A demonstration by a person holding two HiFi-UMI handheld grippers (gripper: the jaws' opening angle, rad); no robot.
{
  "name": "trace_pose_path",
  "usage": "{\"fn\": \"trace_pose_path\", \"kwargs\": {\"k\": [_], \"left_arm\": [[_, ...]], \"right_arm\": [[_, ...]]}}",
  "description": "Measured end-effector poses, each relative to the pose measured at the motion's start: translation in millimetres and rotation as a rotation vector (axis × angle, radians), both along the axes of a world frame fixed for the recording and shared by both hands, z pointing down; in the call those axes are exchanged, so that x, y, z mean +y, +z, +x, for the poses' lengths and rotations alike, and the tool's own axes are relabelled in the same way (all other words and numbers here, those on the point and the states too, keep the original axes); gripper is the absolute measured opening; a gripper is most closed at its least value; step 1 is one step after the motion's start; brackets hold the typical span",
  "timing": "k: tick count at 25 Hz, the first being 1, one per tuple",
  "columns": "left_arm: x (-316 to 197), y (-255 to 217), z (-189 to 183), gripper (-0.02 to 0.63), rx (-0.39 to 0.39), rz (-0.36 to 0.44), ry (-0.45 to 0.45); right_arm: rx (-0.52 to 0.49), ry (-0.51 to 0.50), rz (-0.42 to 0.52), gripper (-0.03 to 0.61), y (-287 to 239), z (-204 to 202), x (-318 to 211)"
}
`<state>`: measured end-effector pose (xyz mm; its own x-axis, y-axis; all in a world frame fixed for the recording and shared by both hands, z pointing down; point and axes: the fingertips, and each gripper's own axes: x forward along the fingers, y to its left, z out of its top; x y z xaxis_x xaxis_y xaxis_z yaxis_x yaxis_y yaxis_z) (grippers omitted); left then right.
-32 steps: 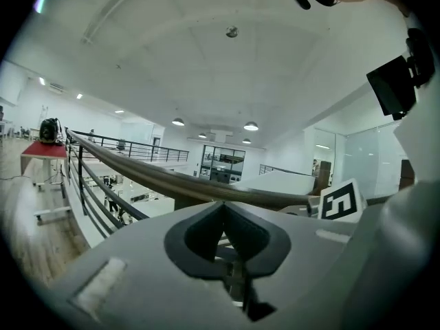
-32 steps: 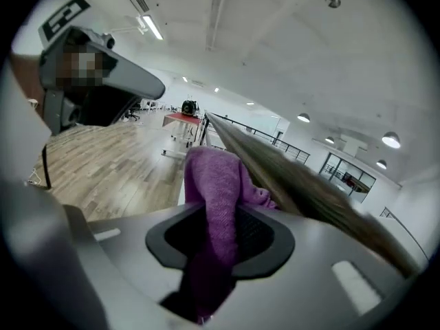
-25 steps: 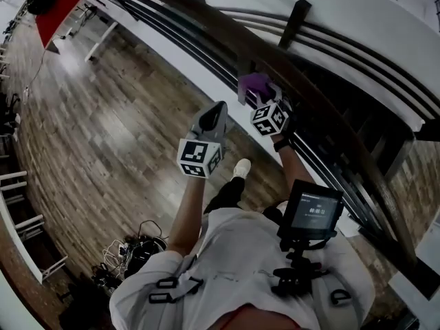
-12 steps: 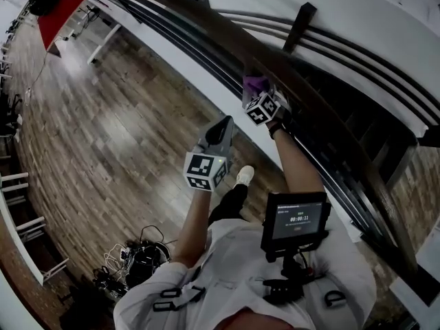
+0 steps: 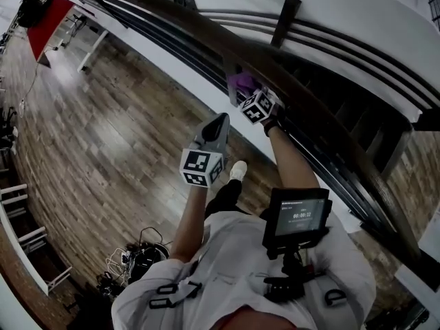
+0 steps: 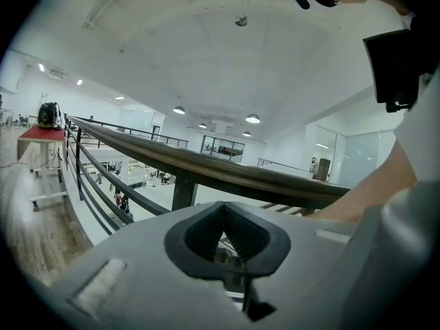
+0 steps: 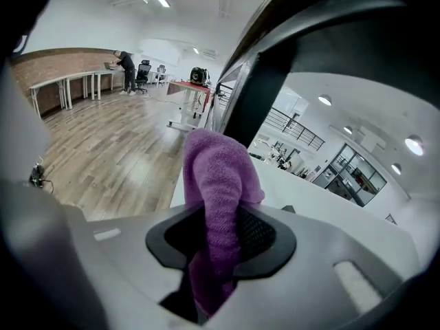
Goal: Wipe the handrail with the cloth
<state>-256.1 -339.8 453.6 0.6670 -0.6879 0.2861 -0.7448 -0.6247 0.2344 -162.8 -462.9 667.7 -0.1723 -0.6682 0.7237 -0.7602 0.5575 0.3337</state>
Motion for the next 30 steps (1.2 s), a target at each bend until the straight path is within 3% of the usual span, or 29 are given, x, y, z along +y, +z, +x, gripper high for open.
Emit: {"fn": "trace_pose_path", "kwargs": {"k": [13, 25, 30], "left_arm": [[44, -1, 39, 0.0, -0.029, 0.02, 0.012], [112, 13, 130, 0.0, -0.056, 0.008, 0.166], [150, 17, 177, 0.0, -0.035, -0.046, 0.264]], "right_arm": [[0.011, -0.009, -0.001, 0.123, -3, 55, 70], [0.031, 0.11, -0.005, 0.123, -3, 143, 178], [0.06, 0.135, -0.014, 0.124, -2, 174, 215]]}}
